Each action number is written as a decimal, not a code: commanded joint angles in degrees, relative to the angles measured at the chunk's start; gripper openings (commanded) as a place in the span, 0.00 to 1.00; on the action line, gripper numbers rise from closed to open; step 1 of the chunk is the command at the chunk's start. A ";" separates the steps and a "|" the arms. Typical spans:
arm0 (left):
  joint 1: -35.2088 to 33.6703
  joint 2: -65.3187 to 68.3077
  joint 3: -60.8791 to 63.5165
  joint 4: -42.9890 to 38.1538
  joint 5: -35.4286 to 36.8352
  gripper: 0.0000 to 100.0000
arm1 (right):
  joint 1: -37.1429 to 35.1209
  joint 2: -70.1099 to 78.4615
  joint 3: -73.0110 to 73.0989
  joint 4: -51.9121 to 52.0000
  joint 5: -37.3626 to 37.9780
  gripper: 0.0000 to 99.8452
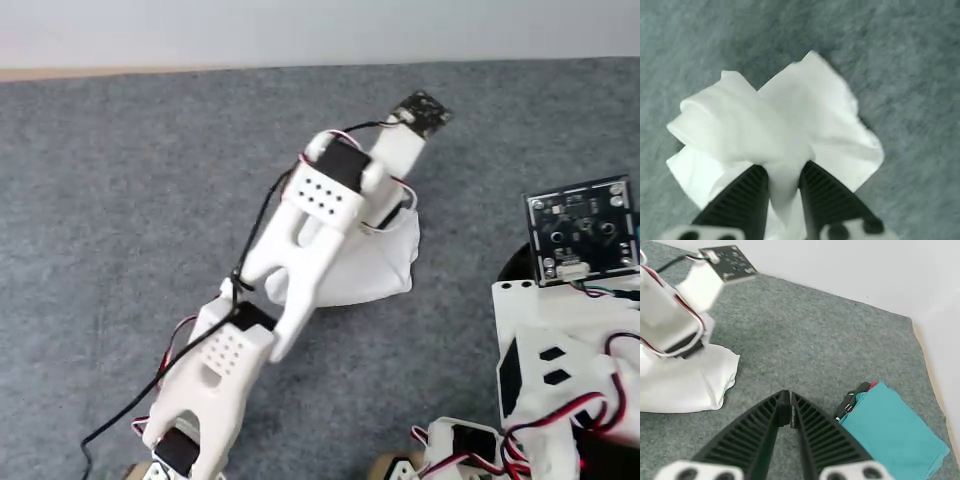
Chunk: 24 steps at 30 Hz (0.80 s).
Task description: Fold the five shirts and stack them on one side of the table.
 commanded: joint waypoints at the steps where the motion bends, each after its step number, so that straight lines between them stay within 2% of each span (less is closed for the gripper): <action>1: 2.46 0.44 -5.41 1.49 1.14 0.00 | 0.75 -0.13 -0.18 1.36 0.53 0.01; 9: 3.16 3.16 -5.58 1.58 0.79 0.02 | 0.75 -0.22 -0.18 2.51 0.53 0.01; 13: 3.08 1.41 -5.49 1.58 0.44 0.17 | 0.75 -0.22 -0.18 2.51 0.53 0.01; 15: 2.90 0.09 -5.49 1.58 0.44 0.21 | 0.75 -0.22 -0.18 2.51 0.53 0.01; 24: -4.92 -4.04 -5.49 1.58 0.18 0.21 | 0.75 -0.13 -0.18 2.51 0.53 0.01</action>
